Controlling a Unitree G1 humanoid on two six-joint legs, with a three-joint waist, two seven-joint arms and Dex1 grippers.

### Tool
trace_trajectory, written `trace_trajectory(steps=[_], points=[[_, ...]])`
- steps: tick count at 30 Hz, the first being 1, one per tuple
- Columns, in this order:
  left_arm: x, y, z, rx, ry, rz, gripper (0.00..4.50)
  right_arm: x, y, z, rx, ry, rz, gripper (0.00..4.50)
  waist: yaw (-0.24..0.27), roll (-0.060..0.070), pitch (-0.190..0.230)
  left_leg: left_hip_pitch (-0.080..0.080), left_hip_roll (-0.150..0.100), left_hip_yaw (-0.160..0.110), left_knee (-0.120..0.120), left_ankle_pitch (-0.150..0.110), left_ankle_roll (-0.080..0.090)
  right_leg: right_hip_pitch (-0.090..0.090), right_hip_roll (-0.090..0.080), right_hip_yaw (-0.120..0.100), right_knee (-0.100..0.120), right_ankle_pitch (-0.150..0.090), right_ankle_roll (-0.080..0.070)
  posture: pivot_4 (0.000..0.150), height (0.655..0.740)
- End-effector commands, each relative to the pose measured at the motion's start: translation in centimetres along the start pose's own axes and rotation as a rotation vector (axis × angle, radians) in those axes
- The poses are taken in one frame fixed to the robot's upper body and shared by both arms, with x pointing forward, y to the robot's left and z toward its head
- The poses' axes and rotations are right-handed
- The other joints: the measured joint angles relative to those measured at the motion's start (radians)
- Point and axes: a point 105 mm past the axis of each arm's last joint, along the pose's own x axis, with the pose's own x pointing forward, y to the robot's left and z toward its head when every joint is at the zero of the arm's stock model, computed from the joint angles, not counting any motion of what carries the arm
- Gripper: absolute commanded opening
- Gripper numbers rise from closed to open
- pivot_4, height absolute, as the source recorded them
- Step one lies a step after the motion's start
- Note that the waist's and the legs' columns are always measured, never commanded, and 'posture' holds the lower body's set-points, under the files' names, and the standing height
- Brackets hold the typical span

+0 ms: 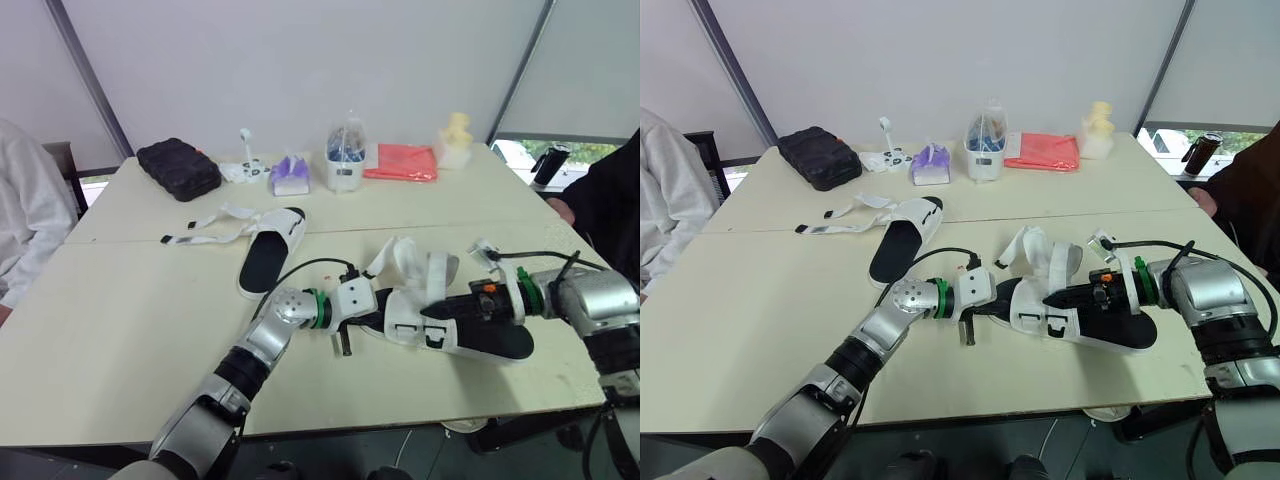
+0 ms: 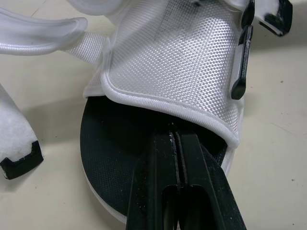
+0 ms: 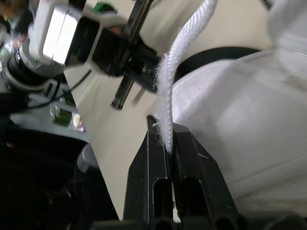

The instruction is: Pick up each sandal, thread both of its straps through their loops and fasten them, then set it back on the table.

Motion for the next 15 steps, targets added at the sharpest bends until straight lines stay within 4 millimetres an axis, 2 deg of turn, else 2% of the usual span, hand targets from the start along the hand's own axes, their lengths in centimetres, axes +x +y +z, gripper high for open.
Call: trace_trajectory(steps=[1, 3, 4, 6, 10, 13, 15], points=[[0.6, -2.7, -3.1, -0.067, 0.115, -0.103, 0.00, -0.5, 0.1, -0.3, -0.067, 0.040, -0.044, 0.04, 0.001, 0.000, 0.000, 0.000, 0.000, 0.000, 0.000, 0.000, 0.000, 0.000, 0.000, 0.000, 0.000, 0.000, 0.000, 0.150, 0.7400], [0.6, -2.8, -3.1, -0.069, 0.113, -0.109, 0.00, -0.5, -0.3, -0.5, -0.080, 0.040, -0.070, 0.04, 0.001, 0.000, 0.000, 0.000, 0.000, 0.000, 0.000, 0.000, 0.000, 0.000, 0.000, 0.000, 0.000, 0.000, 0.000, 0.150, 0.7400], [0.7, -2.9, -3.1, -0.073, 0.111, -0.114, 0.00, -0.5, -0.6, -0.3, -0.091, 0.026, -0.092, 0.30, 0.001, 0.000, 0.000, 0.000, 0.000, 0.000, 0.001, 0.000, 0.000, 0.001, 0.000, 0.000, 0.000, 0.000, 0.000, 0.150, 0.7400], [0.7, -3.2, -2.9, -0.090, 0.100, -0.129, 0.00, -0.7, -0.6, 0.1, -0.114, -0.007, -0.105, 0.99, 0.001, 0.000, 0.000, 0.000, 0.000, 0.000, 0.001, 0.000, 0.000, 0.001, 0.000, 0.000, 0.000, 0.000, 0.000, 0.150, 0.7400], [0.8, -3.9, -2.4, -0.129, 0.070, -0.169, 0.00, -2.5, -1.1, 0.4, -0.144, -0.060, -0.198, 2.95, 0.002, 0.000, 0.000, 0.000, 0.000, 0.000, 0.001, 0.000, 0.000, 0.001, 0.000, 0.000, 0.000, 0.000, 0.000, 0.150, 0.7400], [0.8, -4.5, -1.9, -0.154, 0.045, -0.204, 0.00, -4.9, -1.3, 0.5, -0.133, -0.117, -0.299, 2.95, 0.003, 0.001, 0.000, 0.000, 0.000, 0.000, 0.001, 0.000, 0.000, 0.001, 0.000, 0.000, 0.000, 0.000, 0.000, 0.150, 0.7400], [0.9, -4.9, -1.5, -0.164, 0.028, -0.220, 0.00, -6.5, -0.9, -0.2, -0.110, -0.138, -0.348, 2.95, 0.007, 0.001, 0.000, 0.000, -0.001, 0.000, 0.001, 0.000, 0.001, 0.001, -0.001, 0.000, -0.001, 0.000, 0.000, 0.150, 0.7400]])
